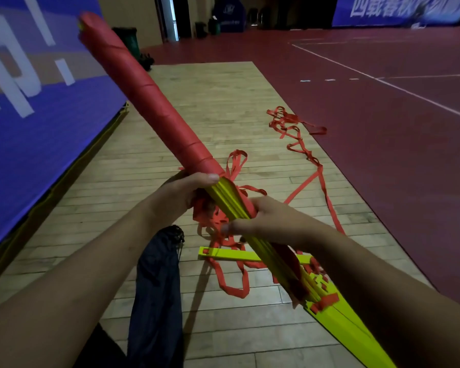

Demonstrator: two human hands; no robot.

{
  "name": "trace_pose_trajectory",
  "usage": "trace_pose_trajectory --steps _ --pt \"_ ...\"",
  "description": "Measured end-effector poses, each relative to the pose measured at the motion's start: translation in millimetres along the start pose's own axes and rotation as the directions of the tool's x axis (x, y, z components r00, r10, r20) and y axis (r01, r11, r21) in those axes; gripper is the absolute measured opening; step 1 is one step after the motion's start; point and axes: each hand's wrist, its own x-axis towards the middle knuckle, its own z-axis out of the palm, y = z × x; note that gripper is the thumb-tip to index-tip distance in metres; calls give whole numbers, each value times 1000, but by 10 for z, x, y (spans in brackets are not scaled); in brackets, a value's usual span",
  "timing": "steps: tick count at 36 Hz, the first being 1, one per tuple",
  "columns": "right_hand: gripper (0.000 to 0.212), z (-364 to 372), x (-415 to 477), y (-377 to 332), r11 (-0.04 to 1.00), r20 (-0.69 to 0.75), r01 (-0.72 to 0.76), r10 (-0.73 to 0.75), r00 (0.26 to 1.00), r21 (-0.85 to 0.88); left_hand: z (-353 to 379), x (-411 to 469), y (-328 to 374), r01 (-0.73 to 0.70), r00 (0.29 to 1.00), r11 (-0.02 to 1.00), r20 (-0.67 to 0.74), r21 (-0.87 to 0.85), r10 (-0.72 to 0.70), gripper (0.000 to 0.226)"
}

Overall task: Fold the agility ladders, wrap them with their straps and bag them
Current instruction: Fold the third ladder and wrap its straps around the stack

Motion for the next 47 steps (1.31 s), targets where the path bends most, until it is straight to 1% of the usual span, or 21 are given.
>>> trace_pose_trajectory --steps 2,3,5,8,9,11,13,17,19,21,26,28,30,32,34,36,39,41,43,45,47 --pt "32 -7 -13 64 994 86 -9 0 996 105 1 -24 -1 -18 998 999 56 31 17 51" --pt "26 4 -17 85 990 87 0 -13 996 142 7 -31 6 -25 998 999 61 34 23 48" --pt "17 21 -15 72 990 19 51 -54 998 135 17 -24 30 -23 998 1000 55 4 22 55" --pt "18 31 10 41 990 -107 102 -92 990 97 -17 -6 81 53 997 996 62 -67 -48 76" --pt "19 38 22 40 992 -149 99 -86 985 82 -19 -12 101 95 993 994 74 -50 -91 82" --pt "20 64 53 58 997 -239 66 -53 969 46 2 -30 121 207 977 976 41 69 -210 90" --pt "27 88 90 93 1000 -342 25 -27 939 -10 56 -13 116 271 963 952 -45 141 -267 83" --pt "35 104 89 89 995 -466 -7 -40 884 -98 223 100 104 237 958 972 -165 -8 -235 45" --pt "35 135 64 87 983 -462 -4 -82 883 -182 232 119 65 209 952 978 -226 -21 -208 42" --pt "41 163 61 103 987 -414 24 -88 906 -157 194 102 33 194 949 981 -252 -18 -192 41" --pt "47 118 15 37 993 -248 55 -28 968 100 124 51 44 119 969 993 -218 5 -115 39" --pt "48 76 -26 5 947 -75 12 13 997 320 124 38 62 92 976 996 -197 -5 -91 36" --pt "49 44 -50 4 836 140 -101 29 990 540 123 18 91 67 984 997 -161 -30 -71 35" --pt "59 46 -49 27 783 317 -206 12 948 588 119 2 115 41 990 998 -135 -54 -48 38" --pt "61 71 -47 35 770 384 -232 -18 923 594 110 -2 122 35 990 997 -137 -64 -44 42" --pt "45 75 -51 12 773 321 -192 -16 947 604 97 6 116 61 985 995 -154 -80 -73 44" --pt "26 38 -91 -68 870 77 -50 13 997 490 96 38 126 142 977 983 -143 -115 -158 46" --pt "20 25 -94 -94 913 -46 -11 33 998 407 92 63 112 203 969 974 -123 -102 -215 51" --pt "18 41 -58 -66 944 -141 -12 61 988 331 112 75 98 276 953 961 -130 -14 -275 61" --pt "23 82 -4 -20 989 -260 -46 82 962 140 142 93 74 300 946 950 -160 88 -283 65" --pt "25 119 31 18 980 -391 -122 52 919 -157 214 115 67 295 943 946 -198 134 -266 60"
